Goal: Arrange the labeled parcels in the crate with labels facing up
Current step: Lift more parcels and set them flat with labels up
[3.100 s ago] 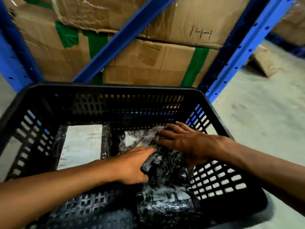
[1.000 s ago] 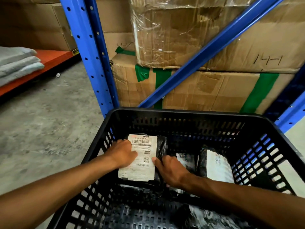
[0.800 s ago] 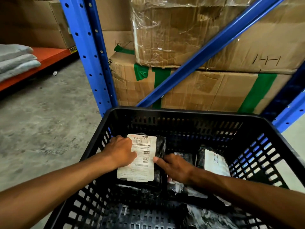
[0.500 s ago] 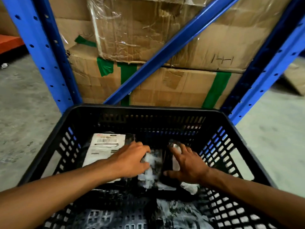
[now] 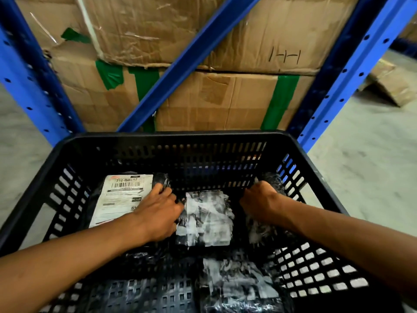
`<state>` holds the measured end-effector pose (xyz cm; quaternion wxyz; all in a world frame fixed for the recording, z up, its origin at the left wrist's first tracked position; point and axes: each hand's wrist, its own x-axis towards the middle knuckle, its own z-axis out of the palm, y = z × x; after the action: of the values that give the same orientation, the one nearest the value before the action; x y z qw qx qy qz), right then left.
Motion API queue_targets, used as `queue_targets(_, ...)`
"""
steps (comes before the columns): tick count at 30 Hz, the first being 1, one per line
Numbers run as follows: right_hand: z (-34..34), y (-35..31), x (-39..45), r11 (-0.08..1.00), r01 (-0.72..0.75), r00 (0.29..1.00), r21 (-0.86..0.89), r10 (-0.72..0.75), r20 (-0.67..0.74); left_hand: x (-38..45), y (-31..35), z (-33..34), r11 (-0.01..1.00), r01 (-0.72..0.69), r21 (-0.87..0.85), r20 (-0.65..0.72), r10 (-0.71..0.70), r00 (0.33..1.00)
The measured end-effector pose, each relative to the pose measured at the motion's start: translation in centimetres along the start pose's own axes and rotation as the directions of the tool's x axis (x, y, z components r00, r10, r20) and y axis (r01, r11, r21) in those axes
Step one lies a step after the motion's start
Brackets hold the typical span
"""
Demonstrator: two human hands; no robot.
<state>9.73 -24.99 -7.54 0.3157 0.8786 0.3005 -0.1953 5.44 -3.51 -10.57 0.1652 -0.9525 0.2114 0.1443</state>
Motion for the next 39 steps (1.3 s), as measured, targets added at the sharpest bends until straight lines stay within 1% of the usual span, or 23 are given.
queue_targets(1, 0.3, -0.1, 0.2, 1.0, 0.01, 0.999, 0.011, -0.011, 0.031, 0.0, 0.1, 0.0, 1.0, 0.0, 0.01, 0.005, 0.0, 1.0)
queue_targets(2, 0.3, -0.4, 0.6, 0.996, 0.012, 0.998, 0.092, -0.018, 0.065, 0.1, 0.1, 0.0, 1.0, -0.001, 0.019, 0.008, 0.001, 1.0)
queue_targets(3, 0.4, -0.7, 1.1, 0.974, -0.007, 0.994, 0.226, -0.018, 0.111, 0.1, 0.1, 0.0, 1.0, -0.001, 0.026, 0.011, 0.001, 1.0)
queue_targets(4, 0.4, -1.1, 1.6, 0.908, -0.074, 0.984, 0.412, -0.002, 0.179, 0.0, 0.2, 0.0, 1.0, -0.002, 0.028, 0.011, 0.002, 1.0)
queue_targets(5, 0.6, -1.4, 2.0, 0.806, -0.151, 0.97, 0.572, 0.011, 0.242, 0.0, 0.2, 0.0, 1.0, -0.002, 0.029, 0.009, 0.002, 1.0)
queue_targets(6, 1.0, -1.5, 2.4, 0.663, -0.24, 0.955, 0.709, 0.03, 0.295, -0.1, 0.2, 0.0, 1.0, -0.004, 0.03, 0.006, 0.004, 1.0)
queue_targets(9, 2.9, -2.0, 2.8, 0.298, -0.297, 0.955, 0.907, 0.078, 0.287, -0.4, 0.1, 0.1, 1.0, -0.011, 0.014, -0.003, 0.011, 1.0)
queue_targets(12, 3.1, -2.9, 3.0, 0.05, -0.369, 0.924, 0.928, 0.127, 0.361, -0.5, 0.0, 0.1, 0.999, -0.005, -0.05, -0.026, 0.004, 1.0)
queue_targets(15, 1.8, -3.2, 3.0, -0.136, -0.343, 0.914, 0.929, 0.18, 0.364, -0.4, -0.2, 0.0, 0.987, 0.013, -0.163, -0.053, -0.022, 0.998)
queue_targets(19, 0.3, -3.3, 3.3, -0.227, -0.294, 0.904, 0.928, 0.25, 0.347, -0.5, 0.5, -0.2, 0.962, 0.017, -0.274, -0.055, -0.033, 0.998)
queue_targets(21, -0.5, -3.5, 3.7, -0.234, -0.272, 0.897, 0.933, 0.288, 0.334, -0.6, 1.2, -0.4, 0.952, 0.027, -0.305, -0.028, -0.037, 0.999)
queue_targets(23, -1.9, -3.1, 3.7, -0.239, -0.245, 0.884, 0.94, 0.342, 0.318, -0.8, 2.3, -0.8, 0.911, 0.054, -0.41, -0.01, -0.064, 0.998)
queue_targets(25, -3.7, -2.0, 3.1, -0.302, -0.178, 0.91, 0.937, 0.311, 0.273, -0.9, 3.3, -1.1, 0.806, 0.079, -0.587, -0.052, -0.134, 0.99)
queue_targets(26, -4.6, -1.4, 2.8, -0.358, -0.136, 0.935, 0.924, 0.263, 0.239, -1.1, 3.6, -1.2, 0.711, 0.081, -0.698, -0.103, -0.212, 0.972)
queue_targets(28, -6.2, -0.5, 1.5, -0.454, -0.039, 0.978, 0.89, 0.164, 0.127, -1.7, 3.1, -1.5, 0.414, 0.023, -0.91, -0.178, -0.439, 0.881)
queue_targets(29, -6.7, -0.1, 0.9, -0.456, 0.012, 0.987, 0.89, 0.147, 0.062, -2.1, 2.5, -1.7, 0.262, -0.034, -0.964, -0.169, -0.51, 0.843)
queue_targets(30, -7.2, 0.4, 0.2, -0.426, 0.069, 0.986, 0.902, 0.165, 0.003, -2.6, 1.7, -2.1, 0.133, -0.091, -0.987, -0.149, -0.538, 0.829)
queue_targets(31, -7.4, 1.0, 0.0, -0.355, 0.138, 0.973, 0.924, 0.224, -0.059, -2.9, 0.8, -2.5, 0.012, -0.142, -0.99, -0.125, -0.547, 0.828)
queue_targets(33, -7.5, 2.2, -0.6, -0.107, 0.25, 0.91, 0.962, 0.366, -0.196, -3.7, -0.8, -3.3, -0.213, -0.221, -0.952, -0.077, -0.532, 0.843)
queue_targets(34, -7.3, 2.6, -0.8, -0.015, 0.273, 0.891, 0.962, 0.382, -0.247, -4.1, -1.4, -3.7, -0.292, -0.234, -0.927, -0.053, -0.516, 0.855)
queue_targets(35, -7.0, 2.8, -1.0, 0.036, 0.277, 0.898, 0.96, 0.345, -0.272, -4.4, -1.8, -3.9, -0.343, -0.225, -0.912, -0.027, -0.497, 0.867)
queue_targets(36, -6.8, 2.7, -1.1, 0.046, 0.271, 0.92, 0.962, 0.28, -0.273, -4.8, -2.1, -4.0, -0.38, -0.207, -0.902, -0.002, -0.475, 0.88)
queue_targets(39, -6.6, 2.2, -1.4, -0.003, 0.27, 0.955, 0.963, 0.128, -0.268, -5.4, -2.7, -3.9, -0.427, -0.167, -0.889, 0.042, -0.439, 0.898)
